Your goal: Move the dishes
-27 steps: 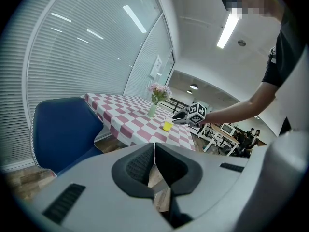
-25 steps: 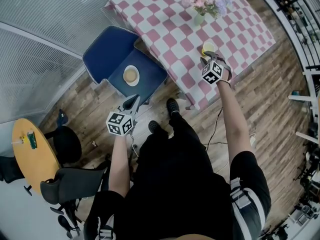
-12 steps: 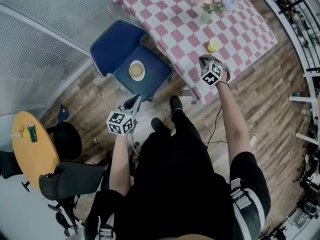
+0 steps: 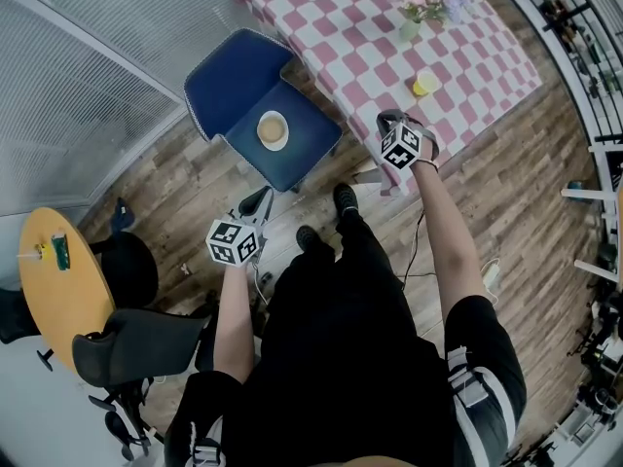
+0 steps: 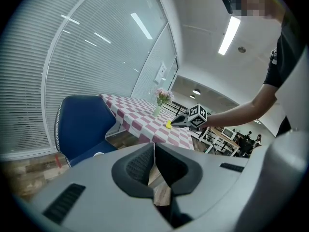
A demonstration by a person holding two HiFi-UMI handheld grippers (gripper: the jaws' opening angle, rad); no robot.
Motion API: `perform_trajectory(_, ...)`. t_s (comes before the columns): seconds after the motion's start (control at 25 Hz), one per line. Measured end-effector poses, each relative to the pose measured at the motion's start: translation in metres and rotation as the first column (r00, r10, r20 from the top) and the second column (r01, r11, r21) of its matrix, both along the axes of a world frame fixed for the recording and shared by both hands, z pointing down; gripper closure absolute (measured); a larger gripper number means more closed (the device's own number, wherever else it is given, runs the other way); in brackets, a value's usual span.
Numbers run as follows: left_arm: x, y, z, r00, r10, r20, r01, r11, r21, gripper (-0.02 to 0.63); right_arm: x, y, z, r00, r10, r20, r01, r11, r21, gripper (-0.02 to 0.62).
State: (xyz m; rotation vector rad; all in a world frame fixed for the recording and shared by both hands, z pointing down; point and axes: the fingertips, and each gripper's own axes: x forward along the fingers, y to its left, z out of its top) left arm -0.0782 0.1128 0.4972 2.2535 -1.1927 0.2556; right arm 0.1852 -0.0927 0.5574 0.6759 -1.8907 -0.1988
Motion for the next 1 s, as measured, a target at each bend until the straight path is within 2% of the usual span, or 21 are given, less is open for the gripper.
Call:
perform_trajectory(0.32, -0.021, 0.016, 0.001, 1.0, -0.007, -0.001, 0.007, 1.0, 0.008, 0.577, -0.034, 0.018, -0.002, 1.0, -0.023, 0.013, 0.023, 1.0, 0.011, 0.577)
perform_trajectory(0.52, -0.027, 0.022, 0.006, 1.0, -0.013, 0.003, 0.013, 1.0, -0.007, 0.577, -0.054, 0.028, 0.011, 0.999, -0.046, 0.021, 0.047, 0.999, -0.012, 0.578)
perform_trajectory(1.0, -0.047, 0.018, 0.014, 0.998, -0.063, 0.027, 0.063, 0.998, -0.025, 0.577, -0.101, 0.017, 0.031, 0.992, -0.107, 0.064, 0.11, 0.993, -0.041, 0.577)
